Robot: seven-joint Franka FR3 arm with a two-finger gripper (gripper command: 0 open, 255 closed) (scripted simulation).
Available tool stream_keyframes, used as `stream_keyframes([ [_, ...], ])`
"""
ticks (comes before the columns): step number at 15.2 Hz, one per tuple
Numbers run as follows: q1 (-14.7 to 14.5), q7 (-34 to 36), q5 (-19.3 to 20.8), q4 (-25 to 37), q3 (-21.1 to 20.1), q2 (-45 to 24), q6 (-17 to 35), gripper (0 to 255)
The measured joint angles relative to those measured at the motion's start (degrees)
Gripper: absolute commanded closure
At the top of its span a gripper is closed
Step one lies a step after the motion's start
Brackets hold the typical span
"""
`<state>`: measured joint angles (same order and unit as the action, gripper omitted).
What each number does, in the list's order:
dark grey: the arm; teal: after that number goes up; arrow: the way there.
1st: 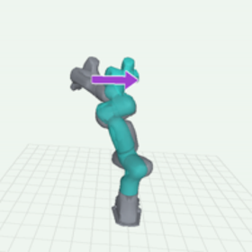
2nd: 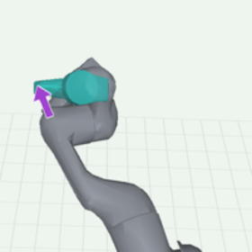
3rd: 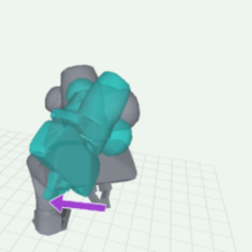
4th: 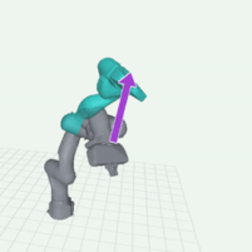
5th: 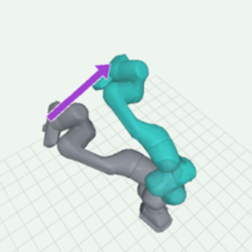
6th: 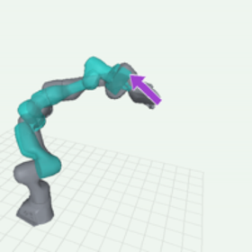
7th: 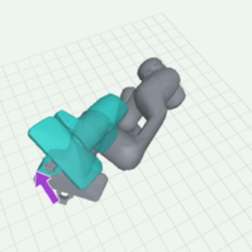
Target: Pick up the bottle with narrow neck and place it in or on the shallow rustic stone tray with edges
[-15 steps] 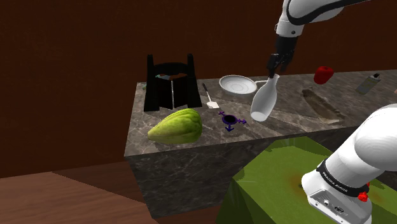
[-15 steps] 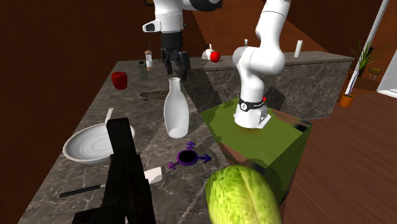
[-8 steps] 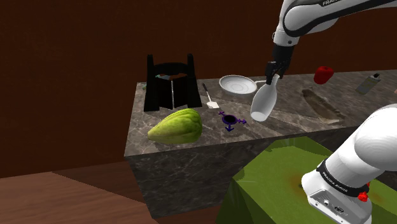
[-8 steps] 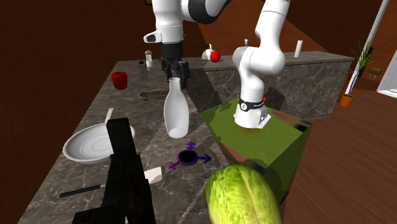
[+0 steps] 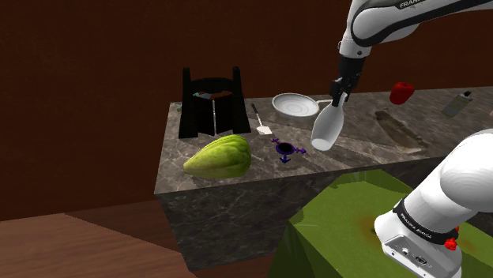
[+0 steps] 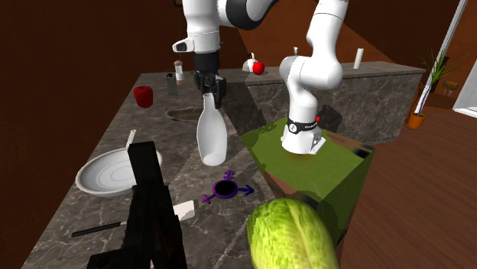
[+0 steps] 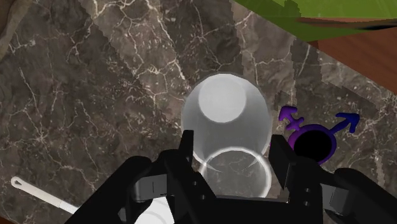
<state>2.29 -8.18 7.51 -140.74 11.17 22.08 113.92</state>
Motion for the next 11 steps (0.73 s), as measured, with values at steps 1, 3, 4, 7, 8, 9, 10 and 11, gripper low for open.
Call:
stream_keyframes([
  [1, 0.0, 0.0, 0.0, 0.0, 0.0, 0.0, 0.0, 255],
  [3, 0.0, 0.0, 0.0, 0.0, 0.0, 0.0, 0.0, 255],
  [4, 0.0, 0.0, 0.0, 0.0, 0.0, 0.0, 0.0, 255],
  [7, 0.0, 0.0, 0.0, 0.0, 0.0, 0.0, 0.0, 255],
  [8, 0.0, 0.0, 0.0, 0.0, 0.0, 0.0, 0.0, 255],
  [9, 0.0, 0.0, 0.0, 0.0, 0.0, 0.0, 0.0, 255],
  [10, 0.0, 0.0, 0.0, 0.3, 0.0, 0.2, -0.4, 255],
  [11, 0.0, 0.0, 0.0, 0.7, -0.1, 0.3, -1.0, 255],
])
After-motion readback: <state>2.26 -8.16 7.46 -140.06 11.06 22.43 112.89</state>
